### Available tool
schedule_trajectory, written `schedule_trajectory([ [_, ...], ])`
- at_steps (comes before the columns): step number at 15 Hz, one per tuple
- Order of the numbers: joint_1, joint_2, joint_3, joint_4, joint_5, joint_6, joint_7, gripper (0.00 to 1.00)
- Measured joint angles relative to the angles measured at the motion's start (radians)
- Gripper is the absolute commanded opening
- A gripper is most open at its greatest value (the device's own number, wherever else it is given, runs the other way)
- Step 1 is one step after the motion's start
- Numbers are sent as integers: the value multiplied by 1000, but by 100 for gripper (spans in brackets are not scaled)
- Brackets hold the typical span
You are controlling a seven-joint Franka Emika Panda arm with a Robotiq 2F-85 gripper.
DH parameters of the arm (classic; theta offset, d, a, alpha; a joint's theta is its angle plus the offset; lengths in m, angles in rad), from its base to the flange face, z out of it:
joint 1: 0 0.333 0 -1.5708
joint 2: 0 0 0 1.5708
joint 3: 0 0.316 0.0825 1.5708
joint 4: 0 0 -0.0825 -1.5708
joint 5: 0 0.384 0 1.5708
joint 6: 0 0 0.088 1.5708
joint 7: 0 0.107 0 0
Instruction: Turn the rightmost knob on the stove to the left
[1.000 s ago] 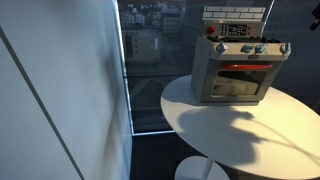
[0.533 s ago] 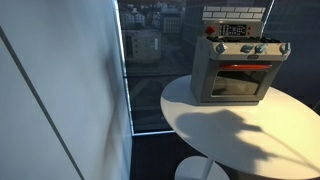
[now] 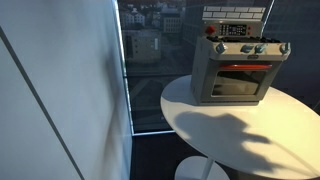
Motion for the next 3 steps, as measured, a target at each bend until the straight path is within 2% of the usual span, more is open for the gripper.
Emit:
schedule_trajectory([
  [3,0,0,0,4,0,-10,-3,100],
])
